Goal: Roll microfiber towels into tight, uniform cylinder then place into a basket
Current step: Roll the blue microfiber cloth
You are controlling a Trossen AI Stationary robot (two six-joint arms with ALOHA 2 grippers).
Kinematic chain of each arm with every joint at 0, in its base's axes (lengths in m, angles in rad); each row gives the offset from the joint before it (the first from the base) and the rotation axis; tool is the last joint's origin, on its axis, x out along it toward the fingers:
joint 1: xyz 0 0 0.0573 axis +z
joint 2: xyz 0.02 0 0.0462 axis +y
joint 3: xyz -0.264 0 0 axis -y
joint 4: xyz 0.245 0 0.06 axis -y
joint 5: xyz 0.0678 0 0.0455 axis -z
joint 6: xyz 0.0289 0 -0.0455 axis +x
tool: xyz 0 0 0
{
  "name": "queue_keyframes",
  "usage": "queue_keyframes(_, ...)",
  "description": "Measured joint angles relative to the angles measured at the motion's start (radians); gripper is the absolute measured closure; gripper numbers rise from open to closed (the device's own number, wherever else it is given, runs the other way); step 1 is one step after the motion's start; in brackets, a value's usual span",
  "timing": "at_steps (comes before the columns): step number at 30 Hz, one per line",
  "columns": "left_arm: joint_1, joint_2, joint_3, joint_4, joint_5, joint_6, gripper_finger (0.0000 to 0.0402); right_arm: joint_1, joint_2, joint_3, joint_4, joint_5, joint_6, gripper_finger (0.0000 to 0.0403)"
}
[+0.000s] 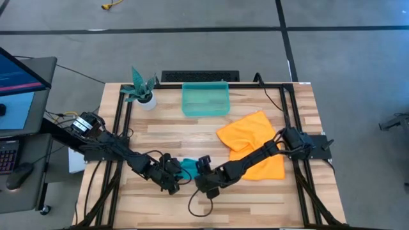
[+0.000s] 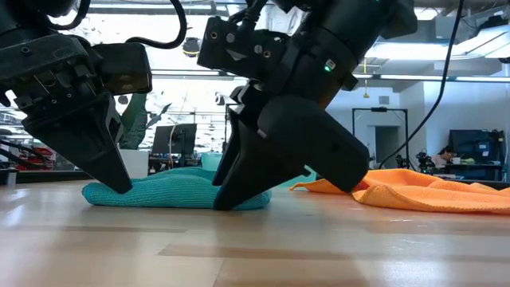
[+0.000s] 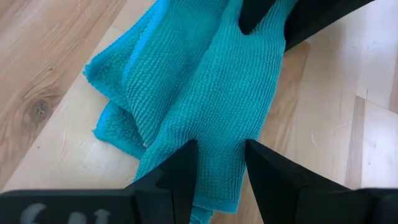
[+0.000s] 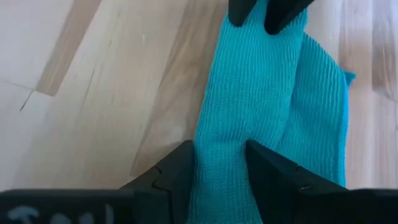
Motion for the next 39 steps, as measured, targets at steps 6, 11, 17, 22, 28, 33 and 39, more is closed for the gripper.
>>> queue_keyframes(6,-0.001,0.0,0.0,-0.001,0.001,0.0,0.0269,-0.011,0.0,0.0,-0.004,-0.009,0.019,0.0247)
queue_keyframes(11,-0.008,0.0,0.0,-0.001,0.003,0.001,0.0269,-0.019,0.002,-0.001,-0.007,-0.004,0.072,0.0266)
queue_keyframes(17,-0.017,0.0,0.0,-0.002,0.0,0.045,0.0269,-0.042,0.003,-0.003,-0.014,0.013,0.126,0.0329)
queue_keyframes(22,-0.019,0.0,0.0,-0.002,-0.006,0.059,0.0269,-0.043,0.002,-0.003,-0.017,-0.01,0.132,0.0381)
queue_keyframes(28,-0.028,0.0,0.0,-0.003,-0.005,0.073,0.0269,-0.045,0.001,0.007,-0.033,-0.065,0.166,0.0381)
queue_keyframes(33,-0.043,0.0,0.0,-0.003,-0.007,0.093,0.0269,-0.043,0.004,0.054,-0.095,-0.095,0.201,0.0367)
queue_keyframes(39,-0.06,0.0,0.027,-0.041,-0.01,0.112,0.0269,-0.039,0.008,0.098,-0.132,-0.148,0.229,0.0383)
